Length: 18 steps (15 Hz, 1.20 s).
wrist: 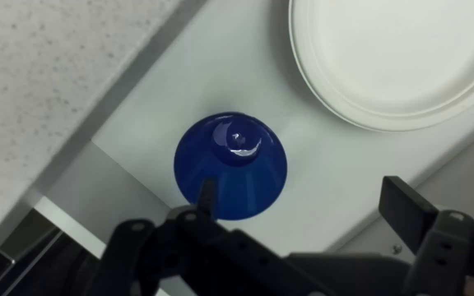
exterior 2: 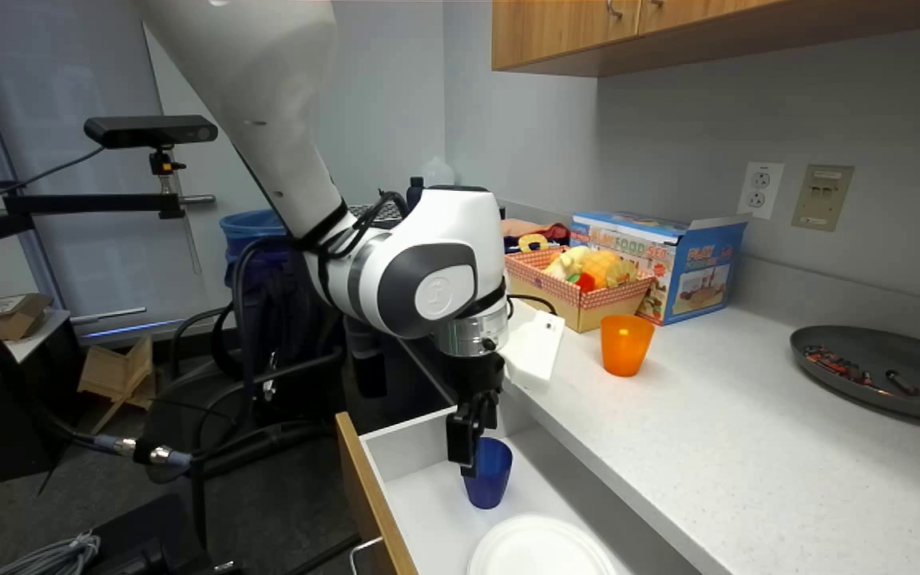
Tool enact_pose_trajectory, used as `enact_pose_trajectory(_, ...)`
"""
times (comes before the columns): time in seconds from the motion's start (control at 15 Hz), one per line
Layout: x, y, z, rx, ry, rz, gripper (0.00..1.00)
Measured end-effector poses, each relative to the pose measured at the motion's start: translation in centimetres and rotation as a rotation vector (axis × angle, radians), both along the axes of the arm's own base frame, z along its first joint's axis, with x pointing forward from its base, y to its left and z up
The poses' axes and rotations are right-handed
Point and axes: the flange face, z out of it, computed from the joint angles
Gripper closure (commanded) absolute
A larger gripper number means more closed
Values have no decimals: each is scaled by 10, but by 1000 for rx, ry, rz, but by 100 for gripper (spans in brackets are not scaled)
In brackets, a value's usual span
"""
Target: Open the drawer, put the blue cup inside it, and then close it
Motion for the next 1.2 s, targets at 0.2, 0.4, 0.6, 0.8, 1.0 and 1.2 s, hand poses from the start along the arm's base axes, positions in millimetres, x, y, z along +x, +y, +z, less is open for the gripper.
enact_pose_trajectory(0.2, -13, 6, 27, -7, 33, 31, 0)
enact_pose_trajectory(0.4, -32, 12, 52, -5, 67, 86, 0)
enact_pose_trajectory(0.6, -56, 25, 68, 26, 76, 176, 0)
enact_pose_trajectory(0.8, -84, 48, 73, 102, 71, 301, 0)
enact_pose_trajectory(1.0, -110, 67, 66, 159, 100, 400, 0)
enact_pose_trajectory(1.2, -118, 76, 56, 171, 144, 442, 0)
